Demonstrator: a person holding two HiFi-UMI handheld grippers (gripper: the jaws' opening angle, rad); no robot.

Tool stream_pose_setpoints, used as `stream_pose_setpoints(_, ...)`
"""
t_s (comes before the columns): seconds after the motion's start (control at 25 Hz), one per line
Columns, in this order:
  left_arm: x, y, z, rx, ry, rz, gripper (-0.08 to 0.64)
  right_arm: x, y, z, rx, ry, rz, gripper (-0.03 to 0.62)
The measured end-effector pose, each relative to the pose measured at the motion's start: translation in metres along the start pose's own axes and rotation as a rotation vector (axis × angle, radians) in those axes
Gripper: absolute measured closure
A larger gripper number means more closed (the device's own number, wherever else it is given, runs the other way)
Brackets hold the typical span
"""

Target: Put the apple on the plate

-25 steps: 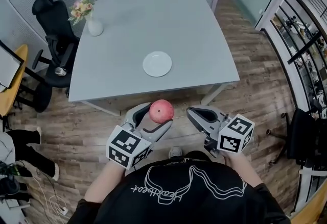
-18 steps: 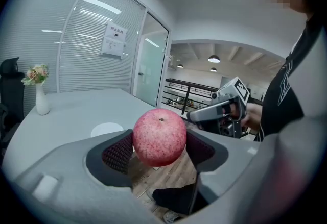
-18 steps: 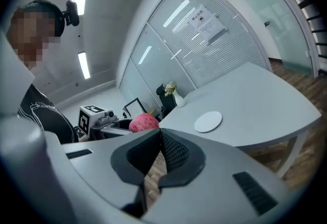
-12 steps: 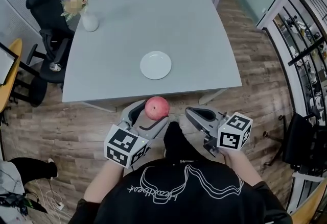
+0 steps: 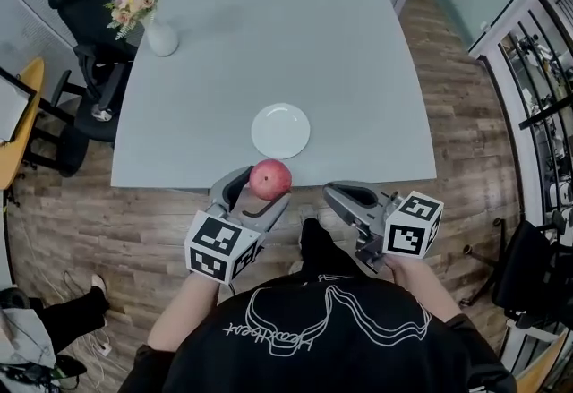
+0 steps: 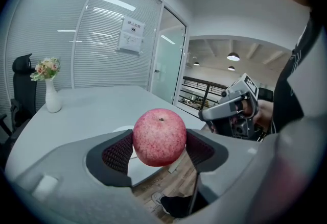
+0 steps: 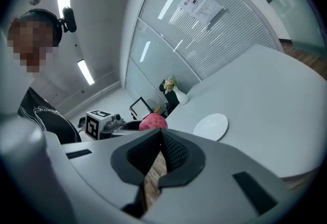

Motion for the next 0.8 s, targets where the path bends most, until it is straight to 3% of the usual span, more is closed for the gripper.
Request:
stream_pose_setpoints(0.32,0.005,-0.036,0.053,0.024,-0.056,-0.053,0.244,0.014,0.046,0.009,-0.076,-0.07,0.005,0.581)
stream_pose_setpoints(0.8,0.008,-0.064,0.117,0.063,-0.115,0.039,0.244,0.008,0.091,0.008,-0.124,-0.092,0.08,0.581)
Point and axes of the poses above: the fingertips, and each gripper's own axes: z forward along the fingers, y to its right, x out of its top, the point moved 10 cm from there along -z, backward along the fingers, and after that the axes turned 13 degrees about -y, right-handed, at the moved point
